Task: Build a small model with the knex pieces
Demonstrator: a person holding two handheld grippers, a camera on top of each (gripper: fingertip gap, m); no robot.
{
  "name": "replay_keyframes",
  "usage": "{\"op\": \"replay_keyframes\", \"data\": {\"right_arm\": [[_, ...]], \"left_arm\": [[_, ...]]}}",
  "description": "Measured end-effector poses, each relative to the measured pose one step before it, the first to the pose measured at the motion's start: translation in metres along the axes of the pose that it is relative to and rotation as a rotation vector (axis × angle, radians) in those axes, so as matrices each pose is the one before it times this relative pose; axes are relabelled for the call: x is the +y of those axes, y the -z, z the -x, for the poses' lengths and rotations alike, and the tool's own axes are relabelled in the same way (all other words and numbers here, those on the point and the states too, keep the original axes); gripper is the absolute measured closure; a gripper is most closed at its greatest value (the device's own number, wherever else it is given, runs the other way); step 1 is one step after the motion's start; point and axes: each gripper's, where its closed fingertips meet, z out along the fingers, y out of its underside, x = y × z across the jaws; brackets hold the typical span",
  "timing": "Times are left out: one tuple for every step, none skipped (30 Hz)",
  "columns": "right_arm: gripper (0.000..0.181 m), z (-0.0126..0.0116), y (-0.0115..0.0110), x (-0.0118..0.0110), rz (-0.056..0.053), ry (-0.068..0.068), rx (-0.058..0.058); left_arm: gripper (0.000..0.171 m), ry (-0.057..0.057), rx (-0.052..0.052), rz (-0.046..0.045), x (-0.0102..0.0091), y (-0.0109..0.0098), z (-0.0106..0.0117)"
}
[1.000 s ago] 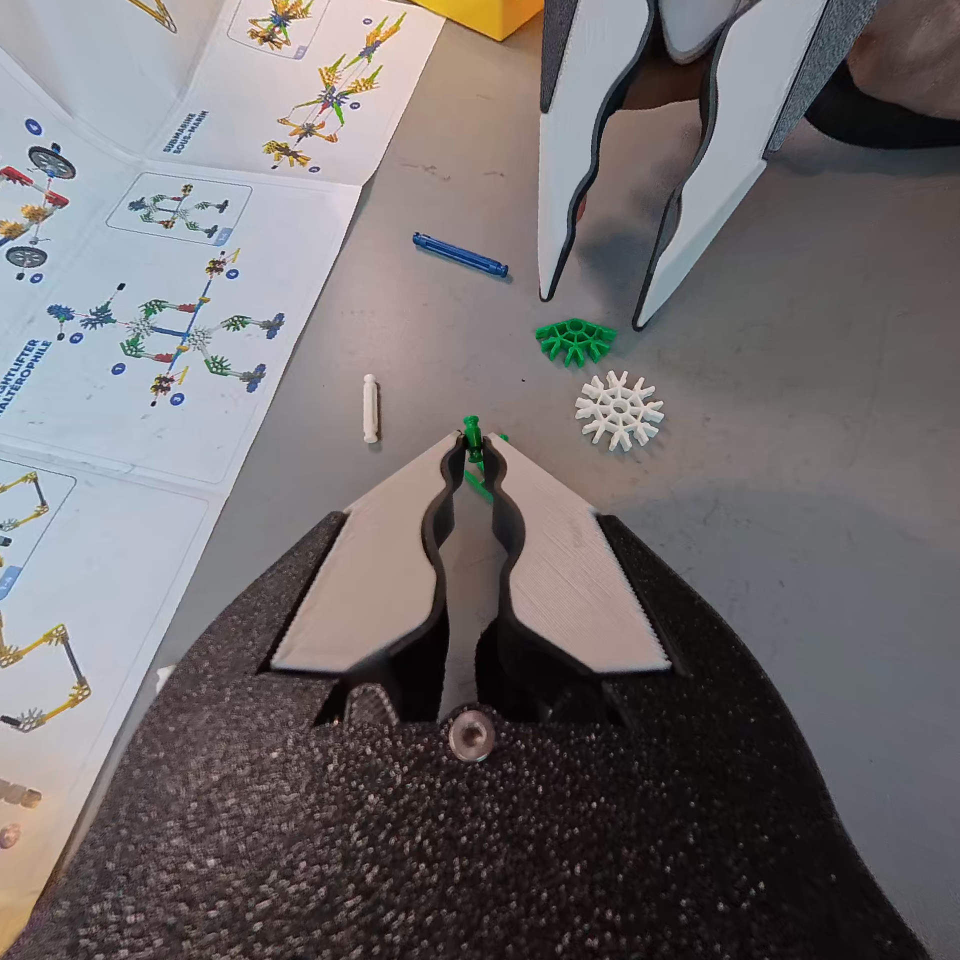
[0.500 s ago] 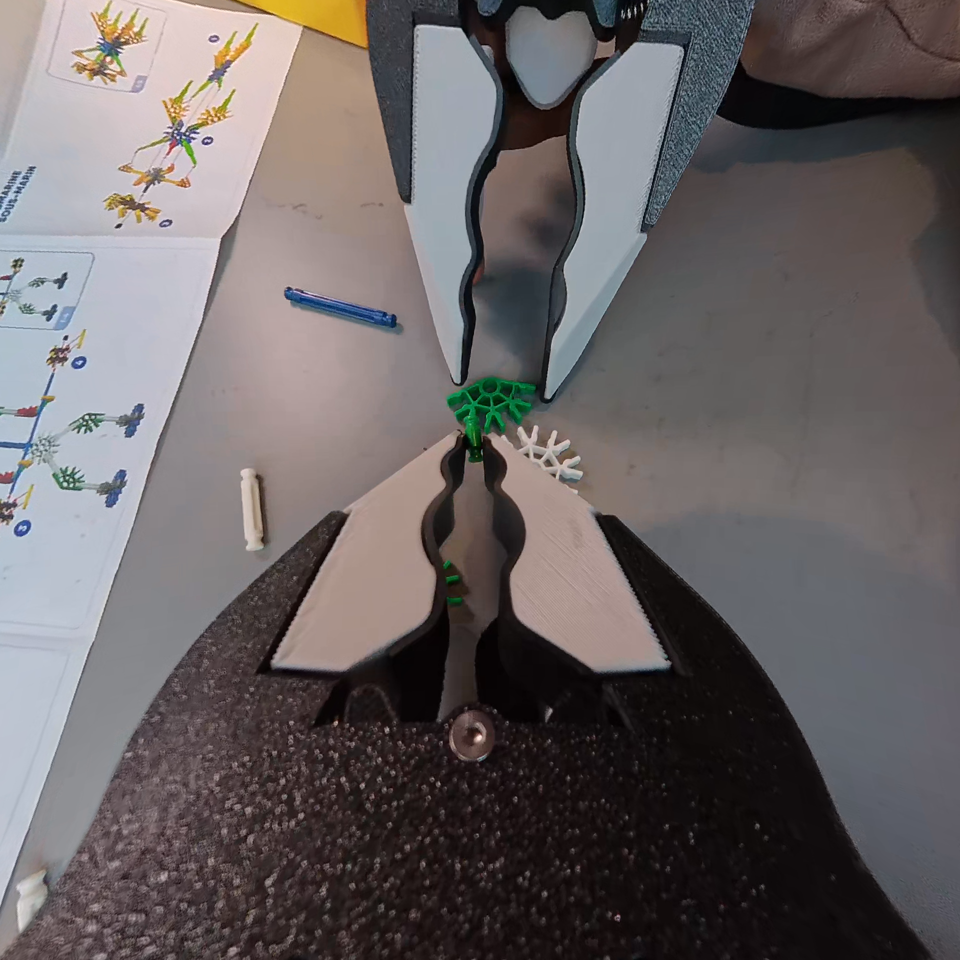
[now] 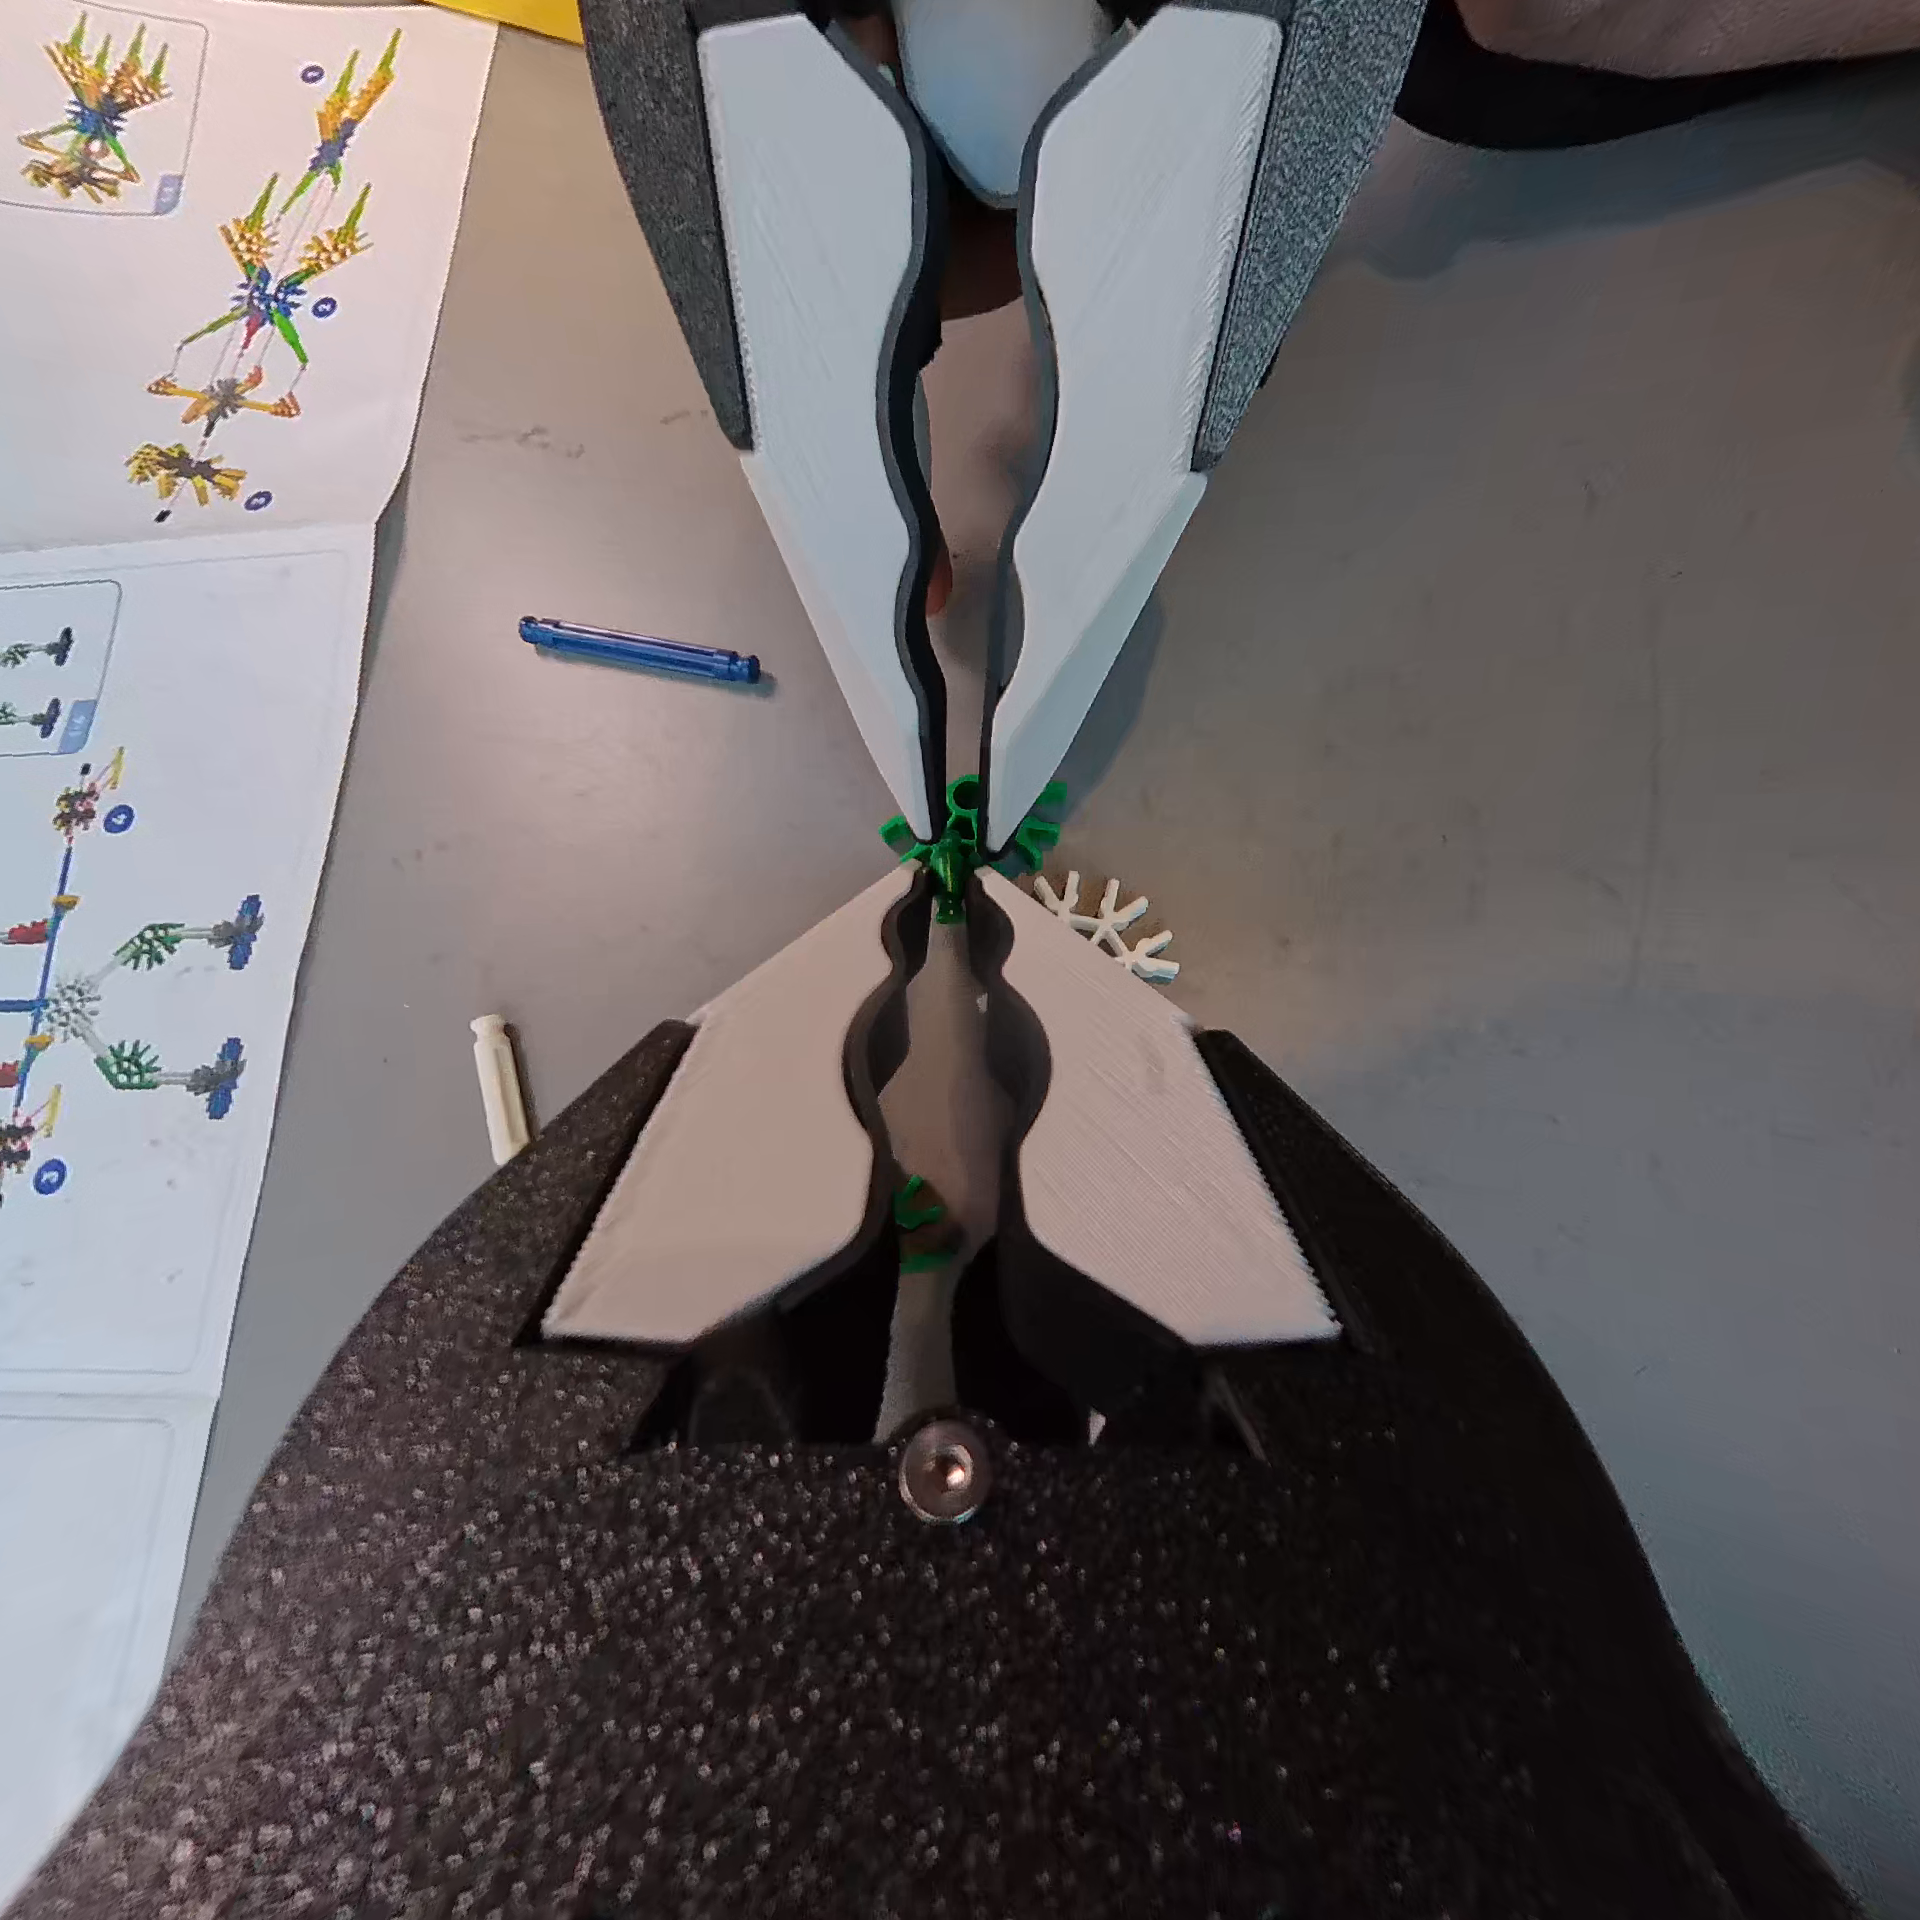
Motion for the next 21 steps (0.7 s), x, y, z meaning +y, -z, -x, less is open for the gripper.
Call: {"op": "replay_keyframes", "data": {"right_arm": [[0.176,-0.00039,-0.00063,0.00059,0.0033,0.0023,0.0031],[0.176,-0.00035,-0.00012,0.00019,0.0004,-0.0012,0.0016],[0.177,-0.00018,0.00019,0.00032,0.0017,-0.0035,-0.0005],[0.177,0.00004,0.00035,0.00039,0.0025,-0.0036,-0.0027],[0.177,0.00055,0.00026,0.00068,0.0040,-0.0052,-0.0058],[0.178,0.00006,-0.00027,0.00080,0.0054,-0.0046,-0.0018],[0.179,-0.00014,-0.00048,0.00084,0.0048,-0.0019,0.0005],[0.181,-0.00041,-0.00055,0.00024,0.0013,-0.0040,0.0028],[0.181,-0.00043,-0.00013,-0.00003,0.0018,-0.0101,0.0000],[0.181,-0.00033,0.00013,0.00015,0.0030,-0.0146,-0.0027],[0.181,-0.00057,0.00005,0.00024,0.0018,-0.0151,-0.0024],[0.181,-0.00014,-0.00002,0.00005,0.0005,-0.0134,-0.0047],[0.181,0.00000,0.00000,0.00001,0.0011,-0.0061,-0.0020],[0.181,-0.00006,-0.00009,0.00014,0.0035,-0.0003,0.0015],[0.181,-0.00004,-0.00005,0.00013,0.0067,0.0001,0.0038],[0.181,-0.00007,-0.00001,0.00006,0.0098,-0.0017,0.0044],[0.181,-0.00008,-0.00013,0.00020,0.0119,0.0003,0.0050],[0.181,0.00001,-0.00005,0.00020,0.0131,0.0025,0.0059],[0.181,-0.00011,-0.00009,0.00016,0.0143,0.0014,0.0060],[0.181,0.00017,-0.00003,0.00041,0.0155,0.0051,0.0053],[0.181,0.00009,-0.00001,0.00047,0.0176,0.0090,0.0047]], "left_arm": [[0.167,-0.0112,0.0007,0.00580,-0.00009,-0.00037,0.00034],[0.167,-0.0090,-0.0005,0.00798,0.00047,-0.00053,0.00040],[0.167,-0.0054,-0.0001,0.00098,-0.00013,-0.00046,0.00016],[0.167,-0.0014,0.0016,-0.00197,-0.00046,-0.00034,-0.00006],[0.167,0.0006,0.0040,-0.00308,-0.00026,-0.00021,-0.00042],[0.167,0.0002,0.0041,-0.00225,-0.00008,-0.00019,-0.00064],[0.167,-0.0011,0.0039,-0.00075,0.00022,-0.00041,-0.00065],[0.167,-0.0024,0.0035,0.00157,0.00056,-0.00048,-0.00085],[0.167,-0.0017,-0.0003,0.00055,0.00041,-0.00045,-0.00009],[0.167,0.0009,-0.0030,-0.00090,0.00001,-0.00007,0.00040],[0.167,0.0046,-0.0044,0.00115,0.00026,-0.00006,0.00096],[0.166,0.0062,-0.0045,0.00195,0.00029,0.00017,0.00114],[0.164,0.0055,-0.0021,0.00318,0.00071,0.00038,0.00077],[0.163,0.0039,0.0012,0.00403,0.00097,0.00063,0.00022],[0.163,0.0033,0.0032,0.00238,0.00082,0.00077,-0.00021],[0.164,0.0030,0.0052,0.00059,0.00051,0.00058,-0.00052],[0.166,0.0028,0.0055,-0.00064,0.00024,0.00042,-0.00074],[0.167,0.0021,0.0026,-0.00147,0.00005,0.00001,-0.00037],[0.167,0.0030,0.0001,-0.00209,0.00001,-0.00015,0.00001],[0.167,0.0051,0.0005,-0.00238,-0.00007,-0.00023,0.00011],[0.167,0.0061,0.0007,-0.00218,-0.00007,-0.00026,0.00009]]}}
